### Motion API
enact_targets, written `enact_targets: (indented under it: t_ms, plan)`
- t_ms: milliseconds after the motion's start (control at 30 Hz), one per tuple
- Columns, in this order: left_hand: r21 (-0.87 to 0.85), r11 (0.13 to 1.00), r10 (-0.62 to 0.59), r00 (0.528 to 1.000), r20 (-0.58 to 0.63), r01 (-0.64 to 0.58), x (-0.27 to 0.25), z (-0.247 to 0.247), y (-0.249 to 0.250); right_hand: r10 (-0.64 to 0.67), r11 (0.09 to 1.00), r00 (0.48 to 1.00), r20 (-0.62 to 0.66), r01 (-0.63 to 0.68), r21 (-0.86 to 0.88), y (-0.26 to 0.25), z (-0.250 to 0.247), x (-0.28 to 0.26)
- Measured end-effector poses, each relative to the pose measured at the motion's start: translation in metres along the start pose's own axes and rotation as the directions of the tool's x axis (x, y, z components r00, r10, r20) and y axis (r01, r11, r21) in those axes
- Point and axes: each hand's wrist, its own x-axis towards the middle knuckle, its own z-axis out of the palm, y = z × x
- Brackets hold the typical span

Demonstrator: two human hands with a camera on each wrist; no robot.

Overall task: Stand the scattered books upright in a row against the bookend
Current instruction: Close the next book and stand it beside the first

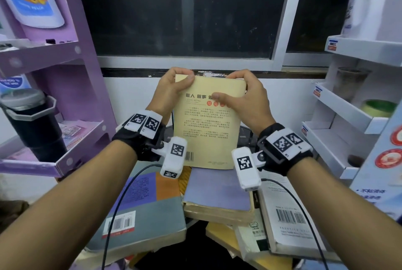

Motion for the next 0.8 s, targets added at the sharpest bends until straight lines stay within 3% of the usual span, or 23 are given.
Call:
enact_targets:
  t_ms: [233, 333, 433, 533, 667, 800]
  plan:
    - [-0.023, 1.000, -0.024, 0.983, -0.182, 0.020, 0.008, 0.006, -0.018, -0.060, 0.988, 0.998, -0.014, 0.058, -0.140, -0.015, 0.002, -0.004]
    - [-0.067, 0.998, -0.009, 0.993, -0.121, 0.001, 0.009, 0.004, -0.018, -0.016, 0.993, 0.992, 0.128, 0.030, -0.112, -0.026, -0.004, 0.002]
    - [-0.122, 0.992, 0.006, 0.999, -0.052, -0.012, 0.011, 0.001, -0.017, 0.097, 0.984, 0.936, 0.339, -0.039, -0.174, -0.038, -0.011, 0.004]
    - [-0.149, 0.989, 0.007, 0.999, -0.039, -0.012, 0.016, 0.000, -0.018, 0.122, 0.977, 0.896, 0.428, -0.032, -0.211, -0.049, -0.011, 0.004]
    - [-0.144, 0.990, -0.008, 1.000, -0.026, 0.004, 0.022, -0.003, -0.021, 0.062, 0.951, 0.930, 0.361, 0.055, -0.305, -0.051, -0.004, 0.005]
    - [-0.067, 0.997, -0.029, 0.999, -0.027, 0.027, 0.029, -0.006, -0.019, 0.046, 0.948, 0.961, 0.273, 0.044, -0.316, -0.048, 0.004, 0.007]
